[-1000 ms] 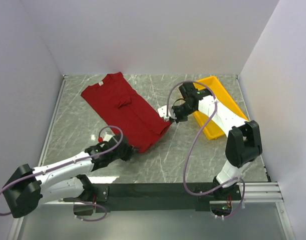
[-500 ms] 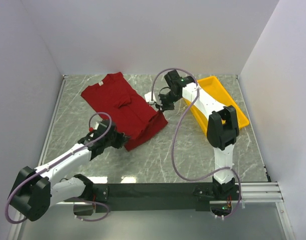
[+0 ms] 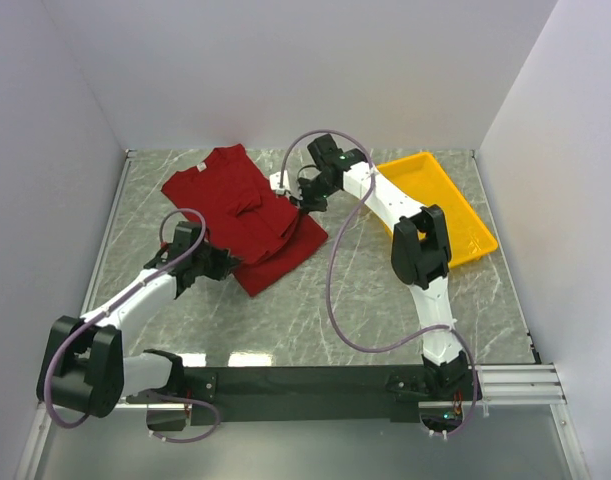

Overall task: Fold and stack the t-shirts
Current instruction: Fold the tshirt

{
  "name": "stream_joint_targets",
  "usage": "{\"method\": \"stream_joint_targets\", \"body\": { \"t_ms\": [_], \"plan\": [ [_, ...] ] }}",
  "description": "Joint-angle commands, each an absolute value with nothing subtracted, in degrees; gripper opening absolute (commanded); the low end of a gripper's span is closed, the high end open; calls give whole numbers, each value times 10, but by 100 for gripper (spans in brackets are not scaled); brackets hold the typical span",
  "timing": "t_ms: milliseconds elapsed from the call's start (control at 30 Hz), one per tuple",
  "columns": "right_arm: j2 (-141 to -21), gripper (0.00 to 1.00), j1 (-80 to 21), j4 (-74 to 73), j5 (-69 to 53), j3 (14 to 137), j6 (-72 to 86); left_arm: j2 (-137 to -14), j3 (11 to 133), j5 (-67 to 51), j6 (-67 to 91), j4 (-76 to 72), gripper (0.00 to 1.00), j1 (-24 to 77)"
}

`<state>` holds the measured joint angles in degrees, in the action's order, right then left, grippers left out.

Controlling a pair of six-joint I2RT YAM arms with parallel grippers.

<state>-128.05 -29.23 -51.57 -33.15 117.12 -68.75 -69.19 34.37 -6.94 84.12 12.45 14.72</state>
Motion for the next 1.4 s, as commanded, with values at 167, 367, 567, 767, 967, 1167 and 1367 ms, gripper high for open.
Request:
{"method": "stream_joint_targets", "body": {
  "t_ms": [167, 367, 567, 767, 967, 1167, 1367],
  "plan": [
    [-1315, 0, -304, -430, -323, 1233, -604, -720, 377, -117, 785, 87, 0, 104],
    [-1335, 0, -306, -399, -314, 1245, -577, -751, 385, -140, 764, 73, 0, 80],
    [-1344, 0, -305, -381, -311, 1248, -566, -782, 403, -154, 744, 69, 0, 62],
    [-1353, 0, -308, -370, -310, 1253, -562, -809, 418, -161, 736, 64, 0, 58],
    [-1356, 0, -308, -354, -307, 1254, -550, -817, 430, -159, 730, 69, 0, 54],
    [-1359, 0, -308, -326, -297, 1258, -530, -821, 433, -162, 719, 73, 0, 40],
    [-1375, 0, -311, -308, -292, 1282, -514, -836, 454, -169, 703, 80, 0, 18]
  ]
}}
